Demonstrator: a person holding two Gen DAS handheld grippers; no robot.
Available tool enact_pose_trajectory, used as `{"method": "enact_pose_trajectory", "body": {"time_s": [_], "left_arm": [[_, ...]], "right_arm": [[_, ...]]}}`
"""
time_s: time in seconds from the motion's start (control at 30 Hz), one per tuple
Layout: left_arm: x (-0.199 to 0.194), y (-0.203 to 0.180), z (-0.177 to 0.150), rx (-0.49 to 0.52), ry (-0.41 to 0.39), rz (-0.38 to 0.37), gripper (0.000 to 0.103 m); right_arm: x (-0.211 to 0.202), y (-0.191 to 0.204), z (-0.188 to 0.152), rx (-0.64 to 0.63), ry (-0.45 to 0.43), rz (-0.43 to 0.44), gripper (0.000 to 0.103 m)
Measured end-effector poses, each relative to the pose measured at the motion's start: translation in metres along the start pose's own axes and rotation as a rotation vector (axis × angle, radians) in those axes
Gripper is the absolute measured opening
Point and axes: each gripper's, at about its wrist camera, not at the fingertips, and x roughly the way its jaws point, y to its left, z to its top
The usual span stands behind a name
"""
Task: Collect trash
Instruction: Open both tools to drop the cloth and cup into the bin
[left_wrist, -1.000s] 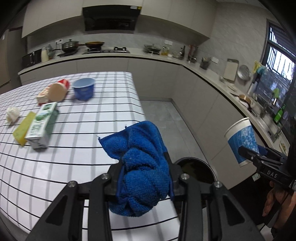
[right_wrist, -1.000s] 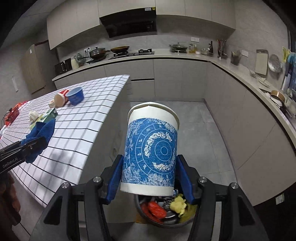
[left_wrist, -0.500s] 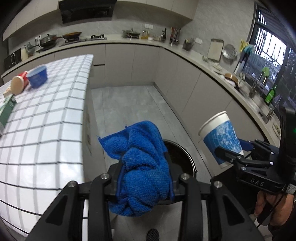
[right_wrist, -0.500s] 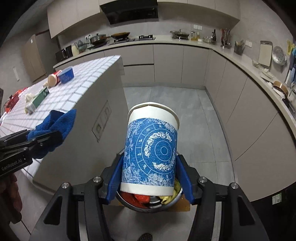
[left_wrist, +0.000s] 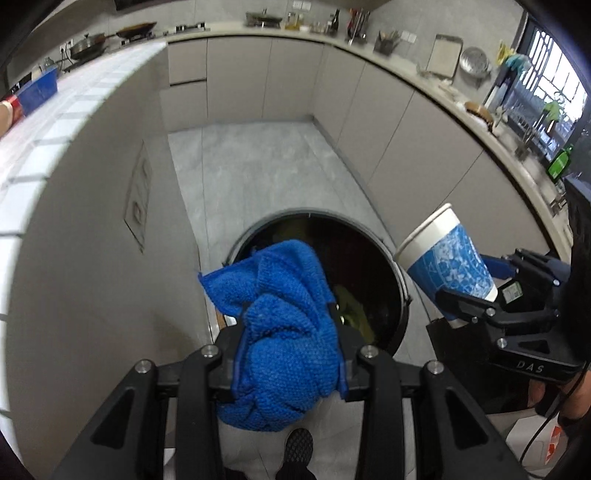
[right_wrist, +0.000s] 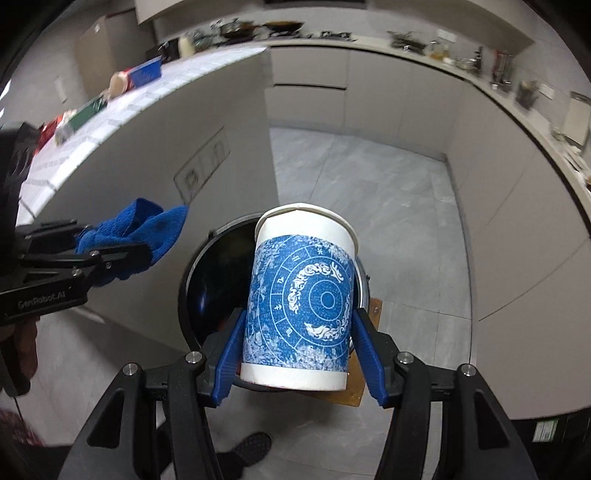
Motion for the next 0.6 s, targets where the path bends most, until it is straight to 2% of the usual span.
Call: {"method": "enact_pose_trajectory", "body": {"time_s": [0.17,0.2,0.23,0.27,0.3,0.33,0.4,0.6], "left_arm": [[0.022,-0.006,0.001,-0.003,0.054,0.002,0.038],[0.027,-0.007,0.001,-0.006,0.059,-0.01,0.042],[0.029,-0.007,0.003,-0.009,0.066,-0.019,0.054],[0.034,-0.004,0.004,-0.018,0.081,0.011,0.064],[0.035,-0.002,0.005,-0.026,0.079,0.042,0.085],[0.033,0.001,0.006,-0.038,0.065,0.069,0.097],[0.029,0.008,0.007,-0.057,0.057,0.083,0.103],[0.023,0.009,0.006,-0.034,0.05,0.129,0.103]], "right_arm": [[0.031,0.002,0.001,-0.102,0.063,0.043,0.059],[0.037,0.003,0.002,-0.137,0.065,0.047,0.061],[0.041,0.004,0.004,-0.164,0.062,0.047,0.064],[0.047,0.005,0.005,-0.202,0.06,0.041,0.072],[0.052,0.003,0.006,-0.231,0.065,0.007,0.103],[0.058,-0.001,0.007,-0.258,0.079,-0.038,0.103],[0.059,-0.013,0.009,-0.249,0.079,-0.033,0.103],[0.055,-0.047,0.012,-0.158,0.053,-0.062,0.103]]}}
